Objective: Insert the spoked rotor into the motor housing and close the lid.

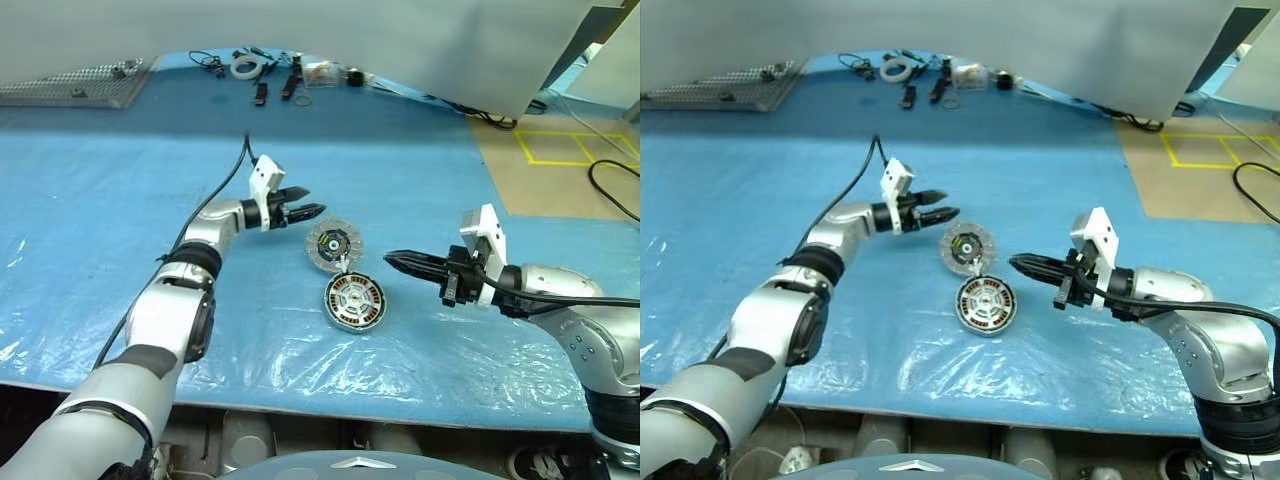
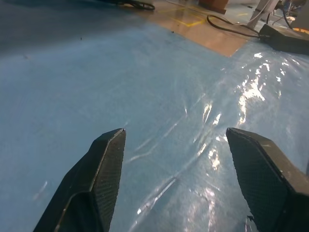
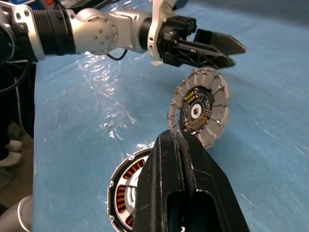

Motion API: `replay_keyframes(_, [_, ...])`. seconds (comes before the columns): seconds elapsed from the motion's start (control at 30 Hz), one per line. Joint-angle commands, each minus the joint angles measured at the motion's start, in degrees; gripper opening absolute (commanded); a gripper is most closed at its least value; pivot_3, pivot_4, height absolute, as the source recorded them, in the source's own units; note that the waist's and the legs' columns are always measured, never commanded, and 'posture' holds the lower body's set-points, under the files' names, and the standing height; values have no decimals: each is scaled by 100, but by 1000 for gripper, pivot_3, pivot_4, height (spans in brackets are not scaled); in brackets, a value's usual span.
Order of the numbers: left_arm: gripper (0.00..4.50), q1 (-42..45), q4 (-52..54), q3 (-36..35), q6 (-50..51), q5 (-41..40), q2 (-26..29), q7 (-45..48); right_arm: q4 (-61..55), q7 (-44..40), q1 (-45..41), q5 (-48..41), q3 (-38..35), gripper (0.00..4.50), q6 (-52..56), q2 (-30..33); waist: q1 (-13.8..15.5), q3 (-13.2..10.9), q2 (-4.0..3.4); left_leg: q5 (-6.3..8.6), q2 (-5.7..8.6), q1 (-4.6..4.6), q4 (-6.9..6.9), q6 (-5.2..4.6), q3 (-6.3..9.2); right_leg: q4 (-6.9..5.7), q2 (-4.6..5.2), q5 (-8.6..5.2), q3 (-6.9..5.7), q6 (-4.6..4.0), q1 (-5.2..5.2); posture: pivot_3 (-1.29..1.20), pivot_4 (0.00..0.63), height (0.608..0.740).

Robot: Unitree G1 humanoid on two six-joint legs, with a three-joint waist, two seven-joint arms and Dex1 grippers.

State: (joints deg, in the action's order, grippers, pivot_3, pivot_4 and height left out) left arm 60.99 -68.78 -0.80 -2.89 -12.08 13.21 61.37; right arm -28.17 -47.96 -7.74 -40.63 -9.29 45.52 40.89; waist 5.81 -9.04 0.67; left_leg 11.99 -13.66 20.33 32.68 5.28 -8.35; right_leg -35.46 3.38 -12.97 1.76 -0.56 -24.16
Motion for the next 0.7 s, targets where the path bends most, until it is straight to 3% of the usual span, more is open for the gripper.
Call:
replay_keyframes(0.03, [2625, 48, -120, -91, -130, 148, 60, 69, -259, 123, 72, -140, -267, 0, -47, 65, -6, 0, 0, 0, 1, -1, -1, 0, 0, 0, 0, 0, 0, 0, 0, 0, 150, 740])
replay_keyframes(0.3, [31, -182, -184, -43, -185, 442, -60, 303, -285, 306, 208, -73, -189, 0, -112, 14, 21, -1, 2, 0, 1, 0, 1, 0, 5, 5, 3, 4, -2, 6, 4, 0, 150, 740])
replay_keyframes(0.7, [31, -94, -223, -263, -128, 410, -450, 474, -341, 331, 233, -121, -234, 0, -72, 118, 32, -1, 2, 0, 3, 4, -5, 0, 5, 19, 7, 5, -3, 9, 9, 0, 150, 740])
